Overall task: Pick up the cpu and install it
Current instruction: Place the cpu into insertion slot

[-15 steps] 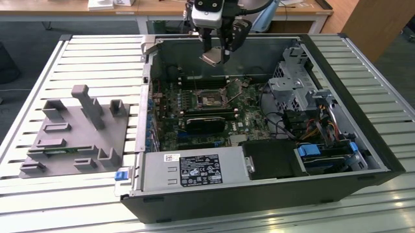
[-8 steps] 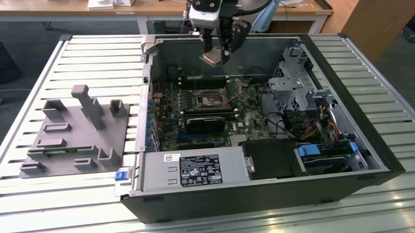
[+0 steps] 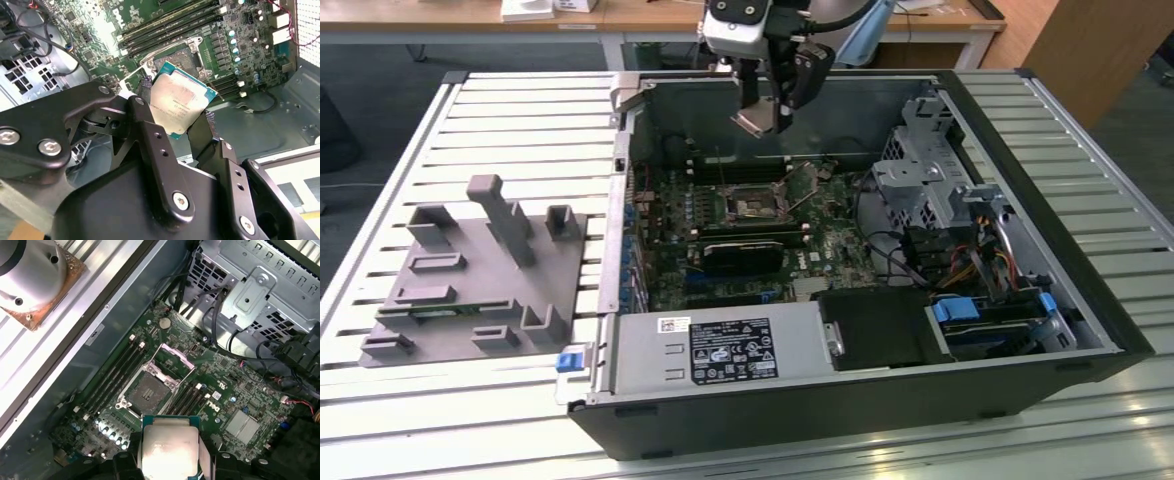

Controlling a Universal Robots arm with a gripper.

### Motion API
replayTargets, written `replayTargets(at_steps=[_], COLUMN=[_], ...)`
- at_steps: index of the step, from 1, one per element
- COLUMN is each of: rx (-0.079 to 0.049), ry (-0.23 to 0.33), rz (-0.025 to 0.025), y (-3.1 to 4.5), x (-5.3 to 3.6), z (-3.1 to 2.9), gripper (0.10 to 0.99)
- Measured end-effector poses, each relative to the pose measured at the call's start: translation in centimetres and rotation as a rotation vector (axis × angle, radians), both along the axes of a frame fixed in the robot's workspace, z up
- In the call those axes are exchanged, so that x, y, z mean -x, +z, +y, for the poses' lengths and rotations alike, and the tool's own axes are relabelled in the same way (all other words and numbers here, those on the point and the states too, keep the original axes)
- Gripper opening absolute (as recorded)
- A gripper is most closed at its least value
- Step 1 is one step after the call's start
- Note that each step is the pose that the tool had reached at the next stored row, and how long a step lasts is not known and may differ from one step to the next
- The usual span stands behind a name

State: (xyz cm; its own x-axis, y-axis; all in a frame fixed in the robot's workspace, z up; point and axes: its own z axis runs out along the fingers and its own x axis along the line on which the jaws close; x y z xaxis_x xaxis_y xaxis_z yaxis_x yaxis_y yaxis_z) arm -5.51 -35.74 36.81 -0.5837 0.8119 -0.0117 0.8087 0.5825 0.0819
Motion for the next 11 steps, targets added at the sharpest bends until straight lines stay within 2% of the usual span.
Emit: replayTargets(at_steps=[11], rx=[0.000], ry=[-0.079], rz=[0.0000], y=[-0.07], x=[0.00], z=[0.03], gripper=[0.537])
